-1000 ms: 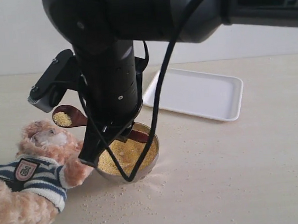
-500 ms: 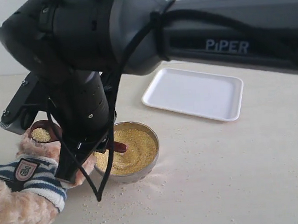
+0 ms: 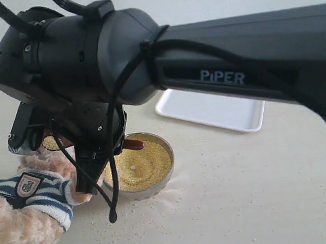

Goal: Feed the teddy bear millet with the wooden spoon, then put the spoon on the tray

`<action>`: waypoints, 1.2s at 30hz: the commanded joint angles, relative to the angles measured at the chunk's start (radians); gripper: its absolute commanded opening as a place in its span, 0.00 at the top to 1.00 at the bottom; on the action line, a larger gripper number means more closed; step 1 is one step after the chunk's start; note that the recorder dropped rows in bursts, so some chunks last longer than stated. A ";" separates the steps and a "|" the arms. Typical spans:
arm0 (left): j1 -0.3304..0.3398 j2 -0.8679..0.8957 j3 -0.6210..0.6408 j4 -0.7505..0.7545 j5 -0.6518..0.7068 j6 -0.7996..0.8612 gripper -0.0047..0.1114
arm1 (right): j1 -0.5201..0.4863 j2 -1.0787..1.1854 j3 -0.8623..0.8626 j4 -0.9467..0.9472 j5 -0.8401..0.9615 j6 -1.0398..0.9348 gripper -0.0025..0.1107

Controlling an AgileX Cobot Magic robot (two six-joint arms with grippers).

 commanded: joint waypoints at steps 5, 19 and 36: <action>0.002 -0.008 -0.003 -0.014 0.020 0.002 0.92 | 0.037 0.027 -0.006 -0.107 0.002 0.015 0.97; 0.002 -0.008 -0.003 -0.014 0.020 0.002 0.92 | 0.097 0.059 -0.006 -0.314 0.002 0.061 0.97; 0.002 -0.008 -0.003 -0.014 0.020 0.002 0.92 | 0.125 0.083 -0.001 -0.441 0.002 0.146 0.97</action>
